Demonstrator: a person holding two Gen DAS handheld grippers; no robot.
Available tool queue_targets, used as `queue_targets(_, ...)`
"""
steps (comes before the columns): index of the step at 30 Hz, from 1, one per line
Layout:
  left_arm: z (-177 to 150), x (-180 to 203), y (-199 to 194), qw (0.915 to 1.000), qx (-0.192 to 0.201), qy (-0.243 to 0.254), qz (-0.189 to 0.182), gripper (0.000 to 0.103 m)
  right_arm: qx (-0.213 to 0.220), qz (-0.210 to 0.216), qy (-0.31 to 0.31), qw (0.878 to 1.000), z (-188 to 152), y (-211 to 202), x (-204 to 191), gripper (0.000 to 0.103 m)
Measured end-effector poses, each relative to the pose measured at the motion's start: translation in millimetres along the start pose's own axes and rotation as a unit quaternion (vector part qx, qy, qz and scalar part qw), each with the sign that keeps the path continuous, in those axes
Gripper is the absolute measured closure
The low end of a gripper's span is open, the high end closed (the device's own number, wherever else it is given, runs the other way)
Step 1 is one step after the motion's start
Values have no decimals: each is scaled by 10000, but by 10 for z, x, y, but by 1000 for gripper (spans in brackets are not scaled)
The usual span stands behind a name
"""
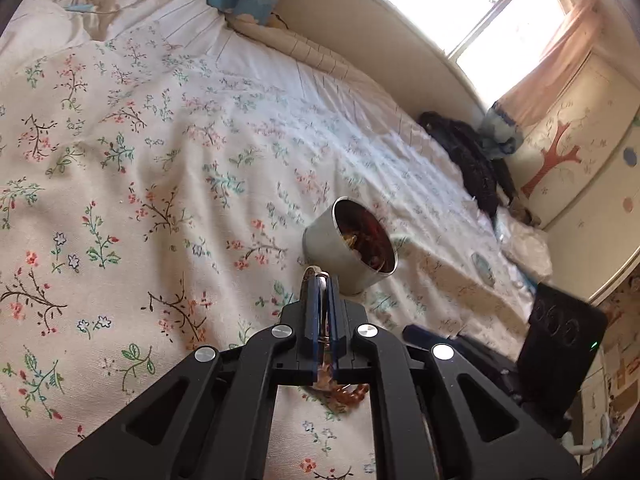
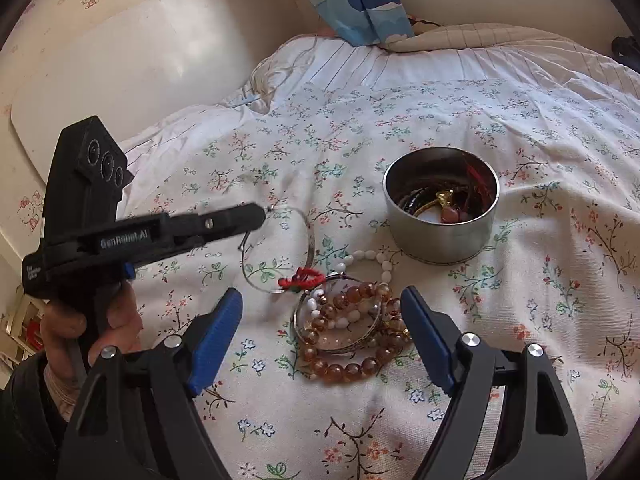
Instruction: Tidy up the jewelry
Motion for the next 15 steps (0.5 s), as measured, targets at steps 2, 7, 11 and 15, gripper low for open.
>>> queue_targets(2,80,-30,-138,9992,322,-173,-177,99,-69,-38,-240,9997,-29,36,-93,25)
queue_targets(7,171,-132,-262,9969,638,-434,-125,99,-135,14,-535,9985,-1,148,-259,25)
queue_targets(11,128,-157,-150,9985,336,-431,-76,99,-263,-20,-677,9974,6,271,-321,25)
queue_targets(15,-26,-85,101,9994,-309,-95,80,92,-424,-125,-764,9961,-71,317,-302,25)
Point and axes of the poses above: each gripper's, at about its wrist camera, not at the fingertips, and y roughly the way its jaws point, x to its right, z to its top, the point moved 7 cm from there along y, roughly the way its jaws point, and after that the axes turned 2 degrees about -z, right-handed, at the moved point
